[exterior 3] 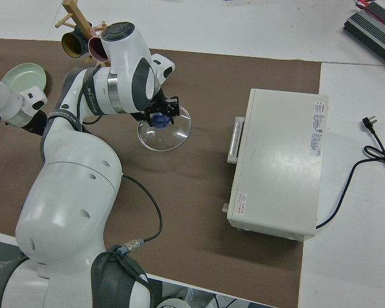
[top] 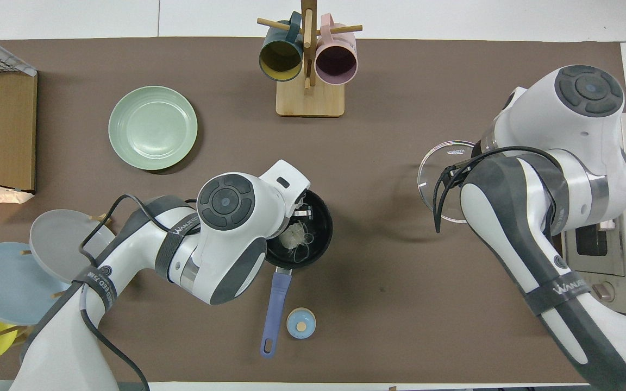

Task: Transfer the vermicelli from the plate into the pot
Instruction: 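Release the vermicelli into the saucepan while the right gripper lifts the lid, then carry the glass lid over the saucepan while the left gripper withdraws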

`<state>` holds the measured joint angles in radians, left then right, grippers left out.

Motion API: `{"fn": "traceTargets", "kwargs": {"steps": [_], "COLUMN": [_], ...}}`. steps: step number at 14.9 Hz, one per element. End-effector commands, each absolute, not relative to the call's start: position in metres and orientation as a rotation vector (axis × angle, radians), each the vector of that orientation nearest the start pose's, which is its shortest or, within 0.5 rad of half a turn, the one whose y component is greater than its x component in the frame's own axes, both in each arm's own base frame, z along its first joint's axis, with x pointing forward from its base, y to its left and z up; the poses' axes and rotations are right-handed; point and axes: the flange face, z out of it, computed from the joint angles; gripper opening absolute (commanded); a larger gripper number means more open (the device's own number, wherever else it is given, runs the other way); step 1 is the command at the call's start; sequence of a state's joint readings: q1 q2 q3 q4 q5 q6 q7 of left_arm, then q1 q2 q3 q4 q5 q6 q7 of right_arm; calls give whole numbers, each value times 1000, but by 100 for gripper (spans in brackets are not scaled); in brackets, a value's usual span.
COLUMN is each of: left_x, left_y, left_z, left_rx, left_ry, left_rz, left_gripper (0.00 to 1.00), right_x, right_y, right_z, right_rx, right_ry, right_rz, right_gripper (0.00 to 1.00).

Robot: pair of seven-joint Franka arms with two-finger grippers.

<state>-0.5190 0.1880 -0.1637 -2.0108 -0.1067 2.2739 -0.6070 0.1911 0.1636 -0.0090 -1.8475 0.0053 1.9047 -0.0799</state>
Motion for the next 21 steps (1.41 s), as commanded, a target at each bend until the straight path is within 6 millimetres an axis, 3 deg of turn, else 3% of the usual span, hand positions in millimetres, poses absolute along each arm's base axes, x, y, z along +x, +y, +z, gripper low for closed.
{"fn": "traceTargets", "kwargs": {"steps": [1,3,6,10,14,15,19,21], "left_x": [476,490,513,531,536,534,534,536], "left_y": [-350,-325,-254,-160,-123,-118,-106,-111], "left_z": [427,472,527,566,587,590,608,616], "left_rx": [-3249,-3222,-3227,-3224,-3154,-3155,-3142,-3101], "left_ry": [36,79,35,99,135,119,92,115], "left_rz": [56,130,115,118,111,103,140,164], "left_gripper": [100,100,100,100,100,100,100,100], "right_x": [578,578,581,569,538,528,521,518], "right_y": [109,114,132,207,297,319,397,432], "right_z": [437,438,451,472,486,487,471,450], "right_rx": [-3102,-3078,-3037,-3058,-3071,-3068,-3090,-3116], "right_ry": [-373,-363,-253,-226,-77,-45,10,71], "right_rz": [169,168,159,116,89,73,44,42], "right_gripper": [44,44,44,42,40,35,33,33]}}
